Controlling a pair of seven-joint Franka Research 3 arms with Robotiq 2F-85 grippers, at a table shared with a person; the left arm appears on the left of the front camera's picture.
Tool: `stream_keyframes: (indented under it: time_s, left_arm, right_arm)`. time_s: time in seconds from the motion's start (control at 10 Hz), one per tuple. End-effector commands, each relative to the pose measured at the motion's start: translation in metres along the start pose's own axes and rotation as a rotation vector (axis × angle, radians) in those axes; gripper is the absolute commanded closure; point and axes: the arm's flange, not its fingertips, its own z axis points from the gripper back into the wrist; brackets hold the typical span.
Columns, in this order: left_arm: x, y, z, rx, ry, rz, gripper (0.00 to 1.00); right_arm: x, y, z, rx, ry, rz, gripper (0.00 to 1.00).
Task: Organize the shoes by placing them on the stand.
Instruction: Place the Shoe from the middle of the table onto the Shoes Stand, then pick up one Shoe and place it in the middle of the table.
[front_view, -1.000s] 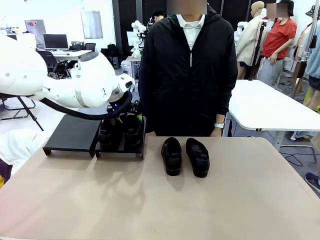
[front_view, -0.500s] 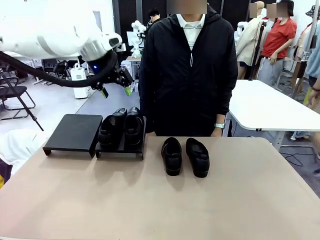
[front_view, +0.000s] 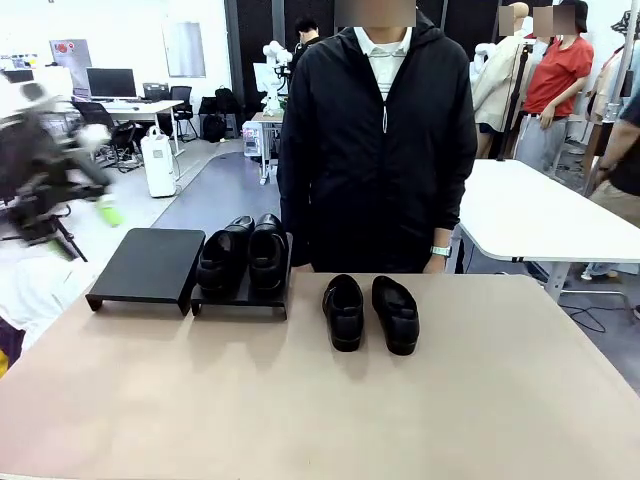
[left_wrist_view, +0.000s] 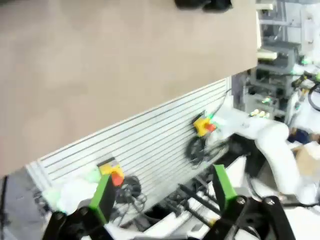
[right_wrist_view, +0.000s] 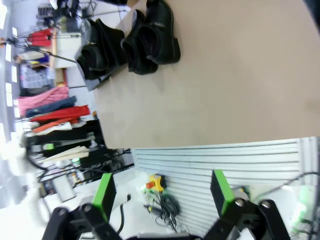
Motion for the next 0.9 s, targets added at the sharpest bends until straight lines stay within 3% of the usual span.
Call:
stream_keyframes:
  time_s: [0.0, 0.1, 0.2, 0.8]
  left_arm:
    - [-0.046, 0.063, 0.026, -0.217, -0.21, 0.045, 0.0]
    - [-0.052, 0.079, 0.028, -0.247, -0.243, 0.064, 0.0]
    - [-0.033, 0.044, 0.023, -0.105, -0.092, 0.054, 0.0]
    - [-0.033, 0.044, 0.023, -0.105, -0.092, 0.054, 0.0]
  right_arm:
    - [0.001, 0.002, 0.001, 0.026, -0.004, 0.021, 0.0]
    - [0.001, 0.002, 0.001, 0.026, -0.004, 0.021, 0.0]
    - [0.001, 0.002, 0.001, 0.026, -0.004, 0.021, 0.0]
    - [0.001, 0.002, 0.001, 0.026, -0.004, 0.021, 0.0]
